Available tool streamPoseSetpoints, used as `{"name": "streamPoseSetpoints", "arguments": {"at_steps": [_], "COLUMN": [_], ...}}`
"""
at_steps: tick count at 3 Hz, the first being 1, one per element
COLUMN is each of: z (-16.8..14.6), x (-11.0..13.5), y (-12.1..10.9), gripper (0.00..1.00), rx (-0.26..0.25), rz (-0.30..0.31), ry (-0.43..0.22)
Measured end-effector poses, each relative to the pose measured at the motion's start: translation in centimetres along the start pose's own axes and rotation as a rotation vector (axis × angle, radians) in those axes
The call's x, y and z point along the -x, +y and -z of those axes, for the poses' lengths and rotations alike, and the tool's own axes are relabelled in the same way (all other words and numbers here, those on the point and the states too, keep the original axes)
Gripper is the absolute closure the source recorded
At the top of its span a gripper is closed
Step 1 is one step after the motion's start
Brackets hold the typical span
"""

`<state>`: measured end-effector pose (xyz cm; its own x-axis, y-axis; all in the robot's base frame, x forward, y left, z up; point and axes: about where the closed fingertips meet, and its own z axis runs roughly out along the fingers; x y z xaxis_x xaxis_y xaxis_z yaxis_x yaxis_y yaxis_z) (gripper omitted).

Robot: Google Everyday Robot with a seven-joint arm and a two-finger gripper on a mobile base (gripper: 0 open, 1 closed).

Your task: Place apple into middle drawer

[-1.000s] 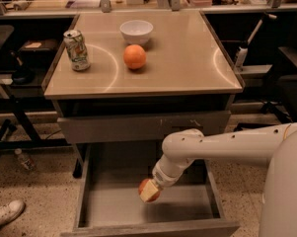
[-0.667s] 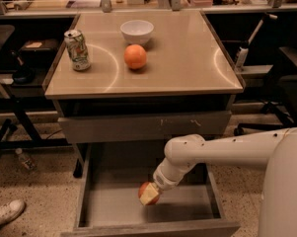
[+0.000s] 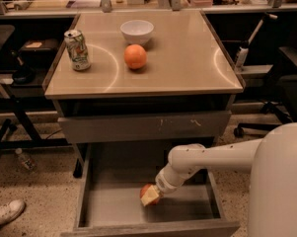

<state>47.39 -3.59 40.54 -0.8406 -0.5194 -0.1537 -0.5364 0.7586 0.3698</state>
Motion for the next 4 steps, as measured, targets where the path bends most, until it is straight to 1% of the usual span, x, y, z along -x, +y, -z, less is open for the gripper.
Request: {"name": "streamPoseSetpoints", "arguments": {"at_steps": [1,2,3,4], "z": [-1.9,-3.6,-3.6,-3.6], "x": [-0.8,-2.2,-2.2,-2.2], "y": [-0.8,-0.9,-0.9,-0.9], "gripper": [1.00,1.00,0.81,0.57], "rx": [0.005,0.008,0.009,0.009], "rz": [-0.035,-0.056,-0.057,-0.057], "ry": [0.017,0.060,0.060,0.060]}}
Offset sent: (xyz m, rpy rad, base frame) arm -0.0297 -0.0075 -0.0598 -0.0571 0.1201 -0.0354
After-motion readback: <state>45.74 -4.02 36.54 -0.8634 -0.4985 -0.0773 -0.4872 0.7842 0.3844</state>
